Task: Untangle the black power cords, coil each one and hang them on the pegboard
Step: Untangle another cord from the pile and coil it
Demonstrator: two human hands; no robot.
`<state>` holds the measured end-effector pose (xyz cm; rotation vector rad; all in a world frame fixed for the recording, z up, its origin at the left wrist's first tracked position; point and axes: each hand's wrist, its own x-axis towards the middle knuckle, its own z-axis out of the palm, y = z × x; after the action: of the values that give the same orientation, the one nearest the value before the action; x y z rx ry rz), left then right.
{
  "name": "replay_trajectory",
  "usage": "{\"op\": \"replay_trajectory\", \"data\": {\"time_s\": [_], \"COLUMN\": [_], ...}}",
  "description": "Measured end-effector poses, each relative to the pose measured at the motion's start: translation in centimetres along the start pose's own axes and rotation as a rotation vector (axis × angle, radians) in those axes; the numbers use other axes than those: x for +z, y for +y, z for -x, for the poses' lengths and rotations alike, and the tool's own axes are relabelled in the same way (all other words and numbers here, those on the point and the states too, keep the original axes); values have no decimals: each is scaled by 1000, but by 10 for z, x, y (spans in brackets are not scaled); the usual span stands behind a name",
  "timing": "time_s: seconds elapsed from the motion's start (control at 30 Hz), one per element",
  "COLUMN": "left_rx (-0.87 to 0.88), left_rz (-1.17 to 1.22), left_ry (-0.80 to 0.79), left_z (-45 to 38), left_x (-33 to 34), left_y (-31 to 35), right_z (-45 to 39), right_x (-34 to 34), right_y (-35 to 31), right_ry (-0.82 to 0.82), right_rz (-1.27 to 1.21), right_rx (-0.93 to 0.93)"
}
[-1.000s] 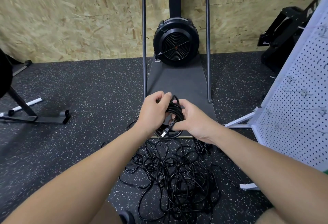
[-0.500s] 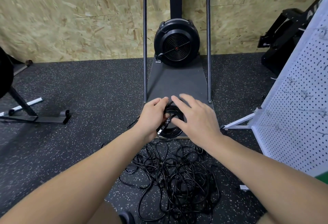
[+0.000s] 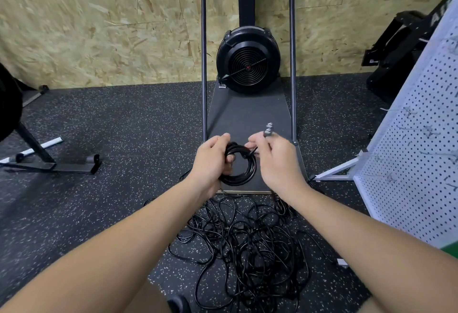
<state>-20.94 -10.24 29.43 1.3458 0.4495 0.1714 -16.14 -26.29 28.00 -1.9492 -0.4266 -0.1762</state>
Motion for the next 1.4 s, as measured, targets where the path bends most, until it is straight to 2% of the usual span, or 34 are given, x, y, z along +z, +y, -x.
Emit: {"op": "replay_trajectory", "data": {"time_s": [0.13, 0.2, 0.33, 0.47, 0.53, 0.6, 0.67, 0.8, 0.93, 1.0, 1.1, 1.23, 1.33, 1.4], "left_rx": [135, 186, 163, 140, 172, 218, 289, 391, 437, 466, 520, 539, 569, 577], "left_rz": [25, -9, 4, 128, 137, 44, -126, -395, -755, -888, -881, -862, -872, -860], "left_ry": [-6, -27, -107, -306, -383, -415, -407, -384, -329, -346, -341, -327, -336, -311], "left_z": [-1, 2, 7, 12, 16, 19, 20, 17, 17, 26, 37, 37, 35, 30], "left_x": [1, 6, 14, 20, 21, 21, 18, 16, 14, 19, 28, 28, 24, 20], "left_y": [12, 15, 18, 12, 8, 9, 11, 10, 14, 15, 13, 10, 7, 6], "right_z": [-5, -6, -13, -14, -18, -21, -24, -23, -20, -19, -16, -14, -17, -22], "right_x": [-5, -12, -23, -32, -40, -46, -47, -40, -38, -37, -34, -40, -53, -62], "right_y": [-3, -7, -7, -13, -18, -18, -14, -10, -18, -18, -19, -11, -7, 0], "right_ry": [48, 47, 38, -12, -10, 1, 8, 53, 27, -15, -42, -82, -208, -188], "right_rz": [-530, -680, -756, -864, -844, -742, -619, -535, -488, -354, -173, -223, -341, -335], "right_rx": [477, 605, 610, 609, 615, 611, 598, 569, 545, 468, 381, 393, 518, 555]}}
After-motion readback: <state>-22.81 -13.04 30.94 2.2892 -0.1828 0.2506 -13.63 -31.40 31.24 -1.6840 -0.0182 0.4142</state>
